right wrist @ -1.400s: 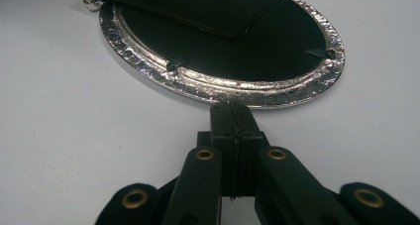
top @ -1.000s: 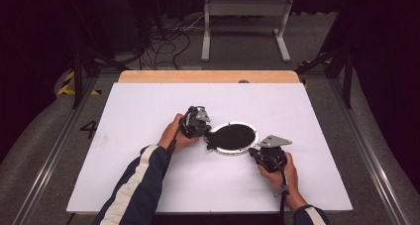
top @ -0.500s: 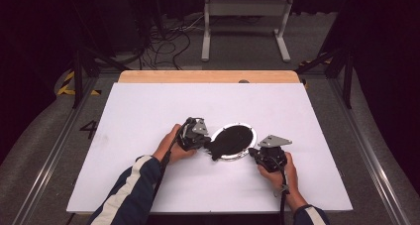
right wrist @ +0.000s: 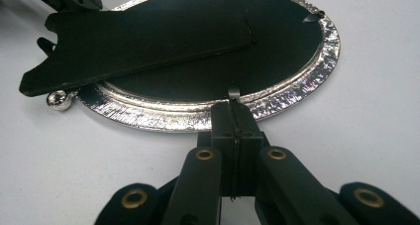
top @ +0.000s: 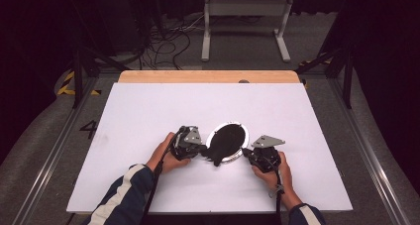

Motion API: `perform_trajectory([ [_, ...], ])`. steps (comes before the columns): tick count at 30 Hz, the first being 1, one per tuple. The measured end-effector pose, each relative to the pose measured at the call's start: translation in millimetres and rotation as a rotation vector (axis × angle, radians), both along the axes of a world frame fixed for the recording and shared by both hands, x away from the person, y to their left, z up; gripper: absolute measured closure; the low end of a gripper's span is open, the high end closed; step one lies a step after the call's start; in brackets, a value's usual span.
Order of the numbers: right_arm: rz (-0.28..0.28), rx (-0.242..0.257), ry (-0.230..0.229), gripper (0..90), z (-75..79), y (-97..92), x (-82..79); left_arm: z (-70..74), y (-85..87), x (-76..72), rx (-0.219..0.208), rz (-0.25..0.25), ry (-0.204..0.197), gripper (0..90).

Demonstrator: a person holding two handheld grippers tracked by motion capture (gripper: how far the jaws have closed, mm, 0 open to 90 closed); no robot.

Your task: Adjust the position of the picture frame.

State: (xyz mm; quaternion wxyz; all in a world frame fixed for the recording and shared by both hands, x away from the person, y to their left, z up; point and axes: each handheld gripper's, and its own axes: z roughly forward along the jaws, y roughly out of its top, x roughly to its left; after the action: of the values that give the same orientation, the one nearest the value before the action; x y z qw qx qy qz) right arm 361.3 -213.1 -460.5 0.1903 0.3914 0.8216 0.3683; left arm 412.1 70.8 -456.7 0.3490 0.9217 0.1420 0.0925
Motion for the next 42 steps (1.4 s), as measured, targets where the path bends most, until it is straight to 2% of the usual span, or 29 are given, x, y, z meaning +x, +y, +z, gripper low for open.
perform_trajectory([
  [2, -0.001, 0.000, -0.005, 90.0, -0.2, 1.6, 0.0, -0.6, 2.1, -4.1, -0.001, 0.000, -0.014, 89.8],
  [3, 0.029, 0.016, 0.008, 90.0, -0.4, 4.8, 0.6, -0.8, 4.9, -6.9, 0.002, -0.006, -0.022, 89.8],
  [6, 0.043, 0.011, 0.005, 90.0, -0.4, 10.3, 0.0, -0.9, 8.6, -9.7, 0.004, -0.019, -0.029, 89.8],
  [11, 0.097, 0.003, 0.007, 90.0, -0.6, 22.7, -3.4, -0.1, 15.2, -17.5, -0.001, -0.023, -0.015, 89.8],
  [16, 0.115, 0.005, 0.011, 90.0, -0.8, 25.8, -5.6, 0.7, 19.1, -22.8, -0.027, -0.028, 0.012, 89.8],
  [17, 0.121, 0.007, 0.013, 90.0, -0.8, 26.3, -6.1, 0.7, 19.2, -24.3, -0.034, -0.029, 0.021, 89.8],
  [20, 0.142, 0.006, 0.019, 90.0, -0.5, 28.3, -8.1, 1.1, 18.7, -27.8, -0.034, -0.035, 0.001, 89.8],
  [22, 0.167, -0.004, 0.020, 90.0, 0.1, 31.2, -11.1, 1.7, 16.9, -31.8, -0.032, -0.040, -0.010, 89.8],
  [23, 0.203, -0.002, 0.029, 90.0, 0.3, 33.2, -13.5, 2.2, 15.7, -33.5, -0.038, -0.050, -0.010, 89.8],
  [26, 0.232, -0.024, 0.024, 90.0, 1.2, 36.8, -17.5, 3.4, 10.3, -41.2, -0.043, -0.076, -0.012, 89.8],
  [28, 0.241, -0.028, 0.022, 90.0, 1.3, 37.8, -18.7, 3.4, 8.9, -43.1, -0.037, -0.076, -0.021, 89.9],
  [31, 0.237, -0.027, 0.022, 90.0, 1.2, 35.9, -20.3, 2.0, 7.4, -45.5, -0.062, -0.077, 0.000, 89.8],
  [33, 0.238, -0.026, 0.028, 90.0, 1.6, 34.5, -20.4, 1.9, 6.7, -46.7, -0.061, -0.081, 0.001, 89.9],
  [37, 0.246, -0.040, 0.034, 90.0, 3.0, 29.5, -21.4, 1.8, 0.5, -52.5, -0.059, -0.097, -0.011, 89.8],
  [39, 0.245, -0.035, 0.038, 90.0, 3.0, 26.7, -21.9, 1.7, -1.6, -54.4, -0.056, -0.103, -0.017, 89.8],
  [42, 0.240, -0.024, 0.042, 90.0, 2.5, 23.8, -22.6, 1.0, -2.4, -54.7, -0.066, -0.102, -0.004, 89.8],
])
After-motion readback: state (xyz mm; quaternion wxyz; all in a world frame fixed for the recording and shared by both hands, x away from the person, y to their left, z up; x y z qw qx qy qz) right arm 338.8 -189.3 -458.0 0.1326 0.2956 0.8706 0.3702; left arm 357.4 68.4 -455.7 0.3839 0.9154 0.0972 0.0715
